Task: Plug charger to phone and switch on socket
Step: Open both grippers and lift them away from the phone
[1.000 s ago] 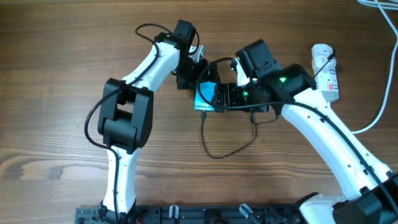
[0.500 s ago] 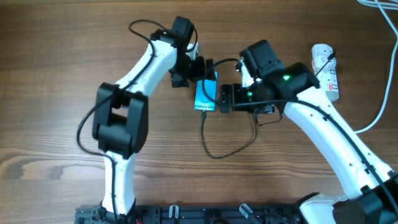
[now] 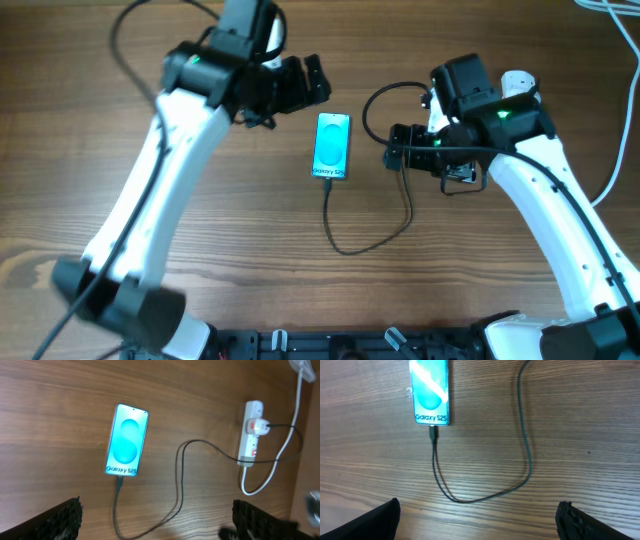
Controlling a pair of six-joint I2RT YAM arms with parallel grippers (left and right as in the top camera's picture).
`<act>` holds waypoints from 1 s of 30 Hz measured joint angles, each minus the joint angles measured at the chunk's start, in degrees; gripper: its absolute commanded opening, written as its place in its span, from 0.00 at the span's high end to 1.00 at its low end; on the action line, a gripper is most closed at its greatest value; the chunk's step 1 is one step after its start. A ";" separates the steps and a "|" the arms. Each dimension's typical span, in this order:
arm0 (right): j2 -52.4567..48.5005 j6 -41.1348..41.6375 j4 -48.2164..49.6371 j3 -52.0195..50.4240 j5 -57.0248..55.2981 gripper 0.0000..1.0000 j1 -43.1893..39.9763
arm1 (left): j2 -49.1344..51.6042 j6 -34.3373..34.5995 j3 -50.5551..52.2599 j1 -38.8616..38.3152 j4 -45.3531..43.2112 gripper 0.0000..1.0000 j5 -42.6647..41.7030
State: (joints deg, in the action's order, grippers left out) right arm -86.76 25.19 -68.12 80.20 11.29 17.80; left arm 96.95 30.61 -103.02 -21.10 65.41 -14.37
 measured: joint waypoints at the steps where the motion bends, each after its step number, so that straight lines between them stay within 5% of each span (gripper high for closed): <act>1: 0.00 0.00 0.00 0.00 -0.02 0.00 -0.90 | -2.86 0.61 0.00 -0.68 1.79 0.00 2.62; 10: 0.00 -0.07 -5.49 9.14 -6.08 0.00 -9.97 | -11.67 7.93 -0.09 -16.31 17.11 0.00 16.48; 16: 0.09 -0.87 -5.55 13.94 -11.58 0.00 -23.10 | -12.11 17.14 -0.07 -28.15 22.10 0.00 26.58; 23: -6.75 -4.72 -3.02 14.12 -11.28 0.00 -36.70 | -21.05 21.22 -0.04 -21.51 22.93 0.00 32.30; 30: -8.85 -4.76 5.81 14.08 -11.43 0.00 -38.32 | -21.31 21.24 -0.07 -14.32 24.30 0.00 34.51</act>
State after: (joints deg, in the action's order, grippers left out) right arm -95.61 20.43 -62.30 94.28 -0.14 -20.51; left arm 75.64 51.86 -103.09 -35.42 89.71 20.14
